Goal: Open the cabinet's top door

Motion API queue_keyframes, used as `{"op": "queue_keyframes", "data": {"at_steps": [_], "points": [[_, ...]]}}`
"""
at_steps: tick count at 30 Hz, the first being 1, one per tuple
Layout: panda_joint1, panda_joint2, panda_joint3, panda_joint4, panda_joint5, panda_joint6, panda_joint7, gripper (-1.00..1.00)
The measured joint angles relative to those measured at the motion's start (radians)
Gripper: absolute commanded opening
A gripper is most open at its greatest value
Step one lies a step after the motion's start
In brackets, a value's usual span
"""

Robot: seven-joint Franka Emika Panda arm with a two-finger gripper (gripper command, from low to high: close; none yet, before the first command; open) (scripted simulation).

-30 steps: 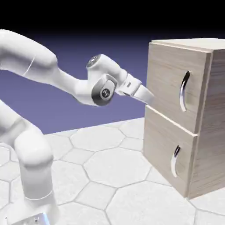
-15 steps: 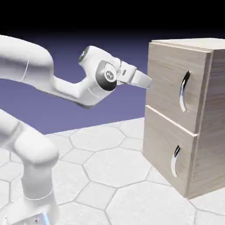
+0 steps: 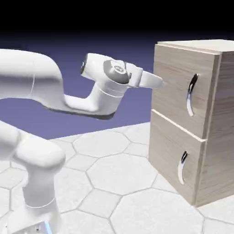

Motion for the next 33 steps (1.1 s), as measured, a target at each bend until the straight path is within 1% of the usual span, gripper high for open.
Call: {"op": "queue_keyframes", "data": {"at_steps": [23, 25, 29, 30, 32, 33], "points": [[0.356, -0.173, -0.4, 0.14, -1.0, -0.081, 0.697, 0.0], [0.367, -0.179, -0.413, 0.145, -1.031, -0.083, 0.718, 0.0], [0.51, -0.14, -0.491, 0.254, -1.048, -0.103, 0.724, 0.0], [0.543, -0.131, -0.509, 0.28, -1.052, -0.108, 0.726, -1.0], [0.543, -0.131, -0.509, 0.28, -1.052, -0.108, 0.726, -1.0], [0.51, -0.127, -0.485, 0.244, -1.032, -0.138, 0.723, -1.0]]}}
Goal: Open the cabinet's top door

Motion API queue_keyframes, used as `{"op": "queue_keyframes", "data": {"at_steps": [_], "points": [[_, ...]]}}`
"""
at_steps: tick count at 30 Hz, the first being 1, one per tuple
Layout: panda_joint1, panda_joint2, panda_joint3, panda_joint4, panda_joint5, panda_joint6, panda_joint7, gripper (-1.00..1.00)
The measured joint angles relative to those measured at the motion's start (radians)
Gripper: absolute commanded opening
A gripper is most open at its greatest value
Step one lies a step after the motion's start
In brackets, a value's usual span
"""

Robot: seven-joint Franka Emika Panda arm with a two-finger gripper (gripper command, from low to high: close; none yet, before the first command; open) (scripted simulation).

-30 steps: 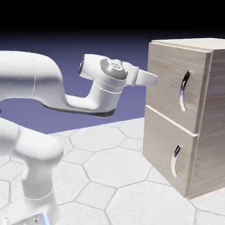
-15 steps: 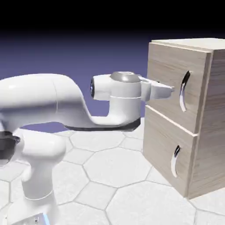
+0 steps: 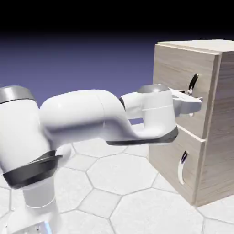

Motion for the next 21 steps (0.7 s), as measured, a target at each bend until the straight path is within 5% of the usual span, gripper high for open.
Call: {"op": "queue_keyframes", "data": {"at_steps": [21], "points": [[-0.659, 0.14, 0.662, -0.418, 0.402, -0.3, 0.169, -1.0]]}}
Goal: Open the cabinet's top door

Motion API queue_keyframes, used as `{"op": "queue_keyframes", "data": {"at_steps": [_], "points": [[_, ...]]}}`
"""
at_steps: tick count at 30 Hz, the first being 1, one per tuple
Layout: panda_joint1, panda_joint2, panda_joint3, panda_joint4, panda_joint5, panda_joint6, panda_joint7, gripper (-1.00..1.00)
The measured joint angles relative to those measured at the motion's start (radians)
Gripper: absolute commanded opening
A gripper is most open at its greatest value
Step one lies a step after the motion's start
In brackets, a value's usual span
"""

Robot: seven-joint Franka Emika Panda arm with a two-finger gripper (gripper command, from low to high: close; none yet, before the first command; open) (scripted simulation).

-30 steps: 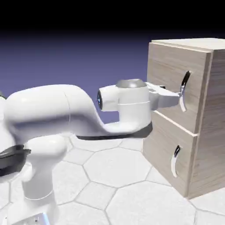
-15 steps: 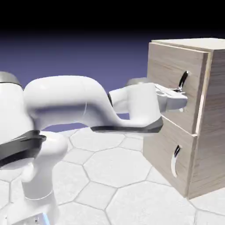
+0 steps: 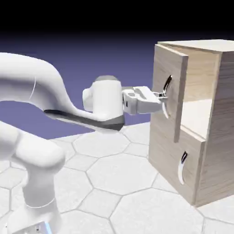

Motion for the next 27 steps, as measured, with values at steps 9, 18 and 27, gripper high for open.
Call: {"op": "queue_keyframes", "data": {"at_steps": [9, 18, 27], "points": [[-0.233, -0.033, 0.326, -0.092, 0.265, -0.045, 0.0, -1.0], [-0.445, -0.102, 0.644, -0.143, 0.56, -0.037, -0.032, -1.0], [-0.38, -0.158, 0.88, -0.166, 0.952, -0.286, -0.166, -1.0]]}}
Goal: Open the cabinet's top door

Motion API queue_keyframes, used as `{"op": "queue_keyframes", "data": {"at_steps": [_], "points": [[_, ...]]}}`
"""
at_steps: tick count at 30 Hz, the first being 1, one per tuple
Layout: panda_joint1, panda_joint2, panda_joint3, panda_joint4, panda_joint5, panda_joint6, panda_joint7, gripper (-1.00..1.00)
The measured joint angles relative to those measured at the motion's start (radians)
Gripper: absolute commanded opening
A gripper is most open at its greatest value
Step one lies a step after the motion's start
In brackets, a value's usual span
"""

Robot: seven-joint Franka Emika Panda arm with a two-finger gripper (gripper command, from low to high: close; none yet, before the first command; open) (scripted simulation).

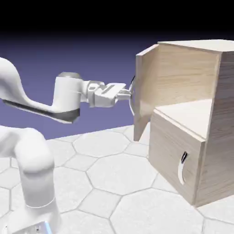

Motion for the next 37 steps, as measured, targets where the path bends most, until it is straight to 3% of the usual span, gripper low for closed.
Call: {"op": "queue_keyframes", "data": {"at_steps": [13, 23, 33, 37], "points": [[-0.045, 0.2, 0.459, 0.25, 0.49, -0.533, -0.02, -1.0], [-0.331, 0.406, 0.821, 0.572, 0.662, -0.891, 0.036, -1.0], [-0.692, 0.429, 1.152, 0.826, 0.765, -1.08, 0.034, -1.0], [-0.742, 0.568, 1.246, 0.874, 0.721, -1.188, 0.118, -1.0]]}}
